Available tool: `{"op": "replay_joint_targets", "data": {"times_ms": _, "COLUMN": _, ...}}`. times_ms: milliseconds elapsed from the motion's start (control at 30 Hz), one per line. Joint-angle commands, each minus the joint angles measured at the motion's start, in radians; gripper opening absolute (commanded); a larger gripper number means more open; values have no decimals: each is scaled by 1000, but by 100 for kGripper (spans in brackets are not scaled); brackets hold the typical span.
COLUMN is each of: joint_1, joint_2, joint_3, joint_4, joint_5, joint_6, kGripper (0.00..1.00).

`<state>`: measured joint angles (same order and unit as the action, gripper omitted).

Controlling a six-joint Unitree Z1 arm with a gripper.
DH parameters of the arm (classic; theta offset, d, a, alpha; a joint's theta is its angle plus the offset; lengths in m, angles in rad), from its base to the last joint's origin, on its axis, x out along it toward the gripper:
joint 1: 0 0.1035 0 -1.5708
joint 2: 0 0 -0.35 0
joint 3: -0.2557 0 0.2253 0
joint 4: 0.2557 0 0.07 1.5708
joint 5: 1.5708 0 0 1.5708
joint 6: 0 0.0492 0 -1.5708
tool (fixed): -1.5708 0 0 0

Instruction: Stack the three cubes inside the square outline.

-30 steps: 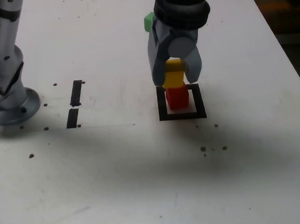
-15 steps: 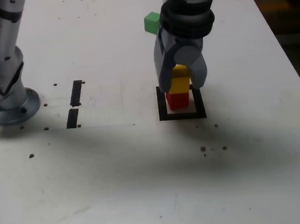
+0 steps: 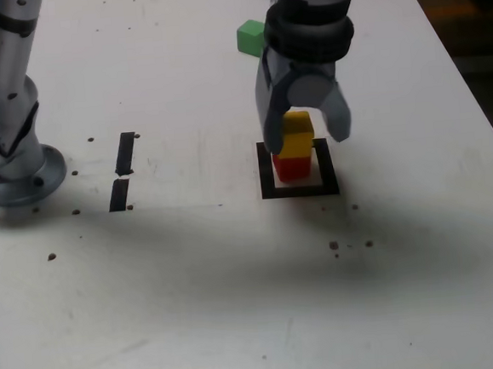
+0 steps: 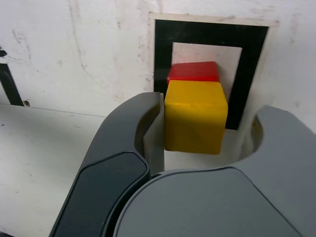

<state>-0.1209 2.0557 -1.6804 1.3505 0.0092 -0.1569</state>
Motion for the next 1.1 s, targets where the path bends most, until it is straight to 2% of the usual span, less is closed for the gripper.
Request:
{"op": "replay_joint_targets", "data": {"times_ms": 0, "joint_1": 1, "joint_2": -28, "joint_3": -5, "joint_4": 9, "joint_5": -1, "joint_6": 0, "kGripper": 99}}
{"op": "replay_joint_targets", "data": {"times_ms": 133, "joint_1": 5, "joint_2": -81, "joint_3": 2, "joint_4": 51, "joint_5": 5, "joint_6": -17, "kGripper": 100}}
{"op": "replay_joint_targets", "data": {"times_ms": 267, "joint_1": 49, "joint_2": -176, "joint_3": 20, "joint_4": 126, "joint_5": 40, "joint_6": -23, "kGripper": 100}}
{"op": "replay_joint_targets", "data": {"times_ms": 333, "joint_1": 104, "joint_2": -229, "joint_3": 37, "joint_4": 156, "joint_5": 58, "joint_6": 22, "kGripper": 100}}
{"op": "replay_joint_targets", "data": {"times_ms": 400, "joint_1": 183, "joint_2": -275, "joint_3": 53, "joint_4": 168, "joint_5": 79, "joint_6": 118, "kGripper": 100}}
{"op": "replay_joint_targets", "data": {"times_ms": 500, "joint_1": 348, "joint_2": -316, "joint_3": 60, "joint_4": 152, "joint_5": 137, "joint_6": 356, "kGripper": 100}}
{"op": "replay_joint_targets", "data": {"times_ms": 600, "joint_1": 505, "joint_2": -319, "joint_3": 46, "joint_4": 101, "joint_5": 191, "joint_6": 593, "kGripper": 99}}
{"op": "replay_joint_targets", "data": {"times_ms": 667, "joint_1": 601, "joint_2": -306, "joint_3": 33, "joint_4": 53, "joint_5": 212, "joint_6": 761, "kGripper": 99}}
{"op": "replay_joint_targets", "data": {"times_ms": 767, "joint_1": 714, "joint_2": -264, "joint_3": 10, "joint_4": 1, "joint_5": 222, "joint_6": 1003, "kGripper": 99}}
{"op": "replay_joint_targets", "data": {"times_ms": 867, "joint_1": 778, "joint_2": -203, "joint_3": -16, "joint_4": -13, "joint_5": 224, "joint_6": 1185, "kGripper": 99}}
{"op": "replay_joint_targets", "data": {"times_ms": 967, "joint_1": 807, "joint_2": -142, "joint_3": -26, "joint_4": -19, "joint_5": 224, "joint_6": 1285, "kGripper": 99}}
{"op": "replay_joint_targets", "data": {"times_ms": 1067, "joint_1": 820, "joint_2": -95, "joint_3": -8, "joint_4": -62, "joint_5": 223, "joint_6": 1332, "kGripper": 98}}
